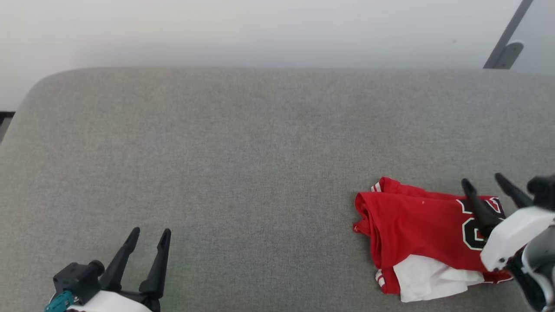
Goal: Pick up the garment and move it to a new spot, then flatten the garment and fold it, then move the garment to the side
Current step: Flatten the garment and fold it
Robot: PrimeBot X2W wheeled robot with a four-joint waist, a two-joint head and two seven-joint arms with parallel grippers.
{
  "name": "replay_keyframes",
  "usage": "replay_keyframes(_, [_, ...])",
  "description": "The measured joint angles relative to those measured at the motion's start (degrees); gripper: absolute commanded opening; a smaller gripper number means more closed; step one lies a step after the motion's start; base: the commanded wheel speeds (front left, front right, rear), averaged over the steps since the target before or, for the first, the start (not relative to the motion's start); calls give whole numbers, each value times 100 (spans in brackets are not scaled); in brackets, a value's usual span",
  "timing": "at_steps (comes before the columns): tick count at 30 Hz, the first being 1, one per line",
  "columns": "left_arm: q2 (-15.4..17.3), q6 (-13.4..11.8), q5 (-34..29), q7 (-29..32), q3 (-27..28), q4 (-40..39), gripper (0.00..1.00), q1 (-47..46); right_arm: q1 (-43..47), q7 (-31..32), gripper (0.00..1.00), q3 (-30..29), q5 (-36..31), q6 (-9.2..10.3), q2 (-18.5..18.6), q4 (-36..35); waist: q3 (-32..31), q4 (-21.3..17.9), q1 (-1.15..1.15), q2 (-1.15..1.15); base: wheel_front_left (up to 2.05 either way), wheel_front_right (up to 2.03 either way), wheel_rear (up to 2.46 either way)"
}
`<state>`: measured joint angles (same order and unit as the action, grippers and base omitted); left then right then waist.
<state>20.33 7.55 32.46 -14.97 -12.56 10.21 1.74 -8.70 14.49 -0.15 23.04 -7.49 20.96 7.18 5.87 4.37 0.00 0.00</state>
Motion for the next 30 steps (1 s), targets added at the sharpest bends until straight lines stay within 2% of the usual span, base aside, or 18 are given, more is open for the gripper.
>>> replay_keyframes(7, [-123,0,-79,0,301,120,100,149,214,-1841,100,346,2,-1,-77,511,-284,-24,0,0,0,0,0])
replay_keyframes(11, [-244,0,-205,0,450,109,100,311,400,-2535,100,394,-47,-1,-166,603,-451,13,0,0,0,0,0])
replay_keyframes(18, [-324,0,-424,0,659,-68,100,516,769,-2864,100,192,-159,-1,-426,439,-634,152,0,0,0,0,0])
replay_keyframes(30, [-338,0,-594,0,913,-634,100,1107,1814,-2909,100,-493,-194,-1,-704,-311,-678,331,0,0,0,0,0])
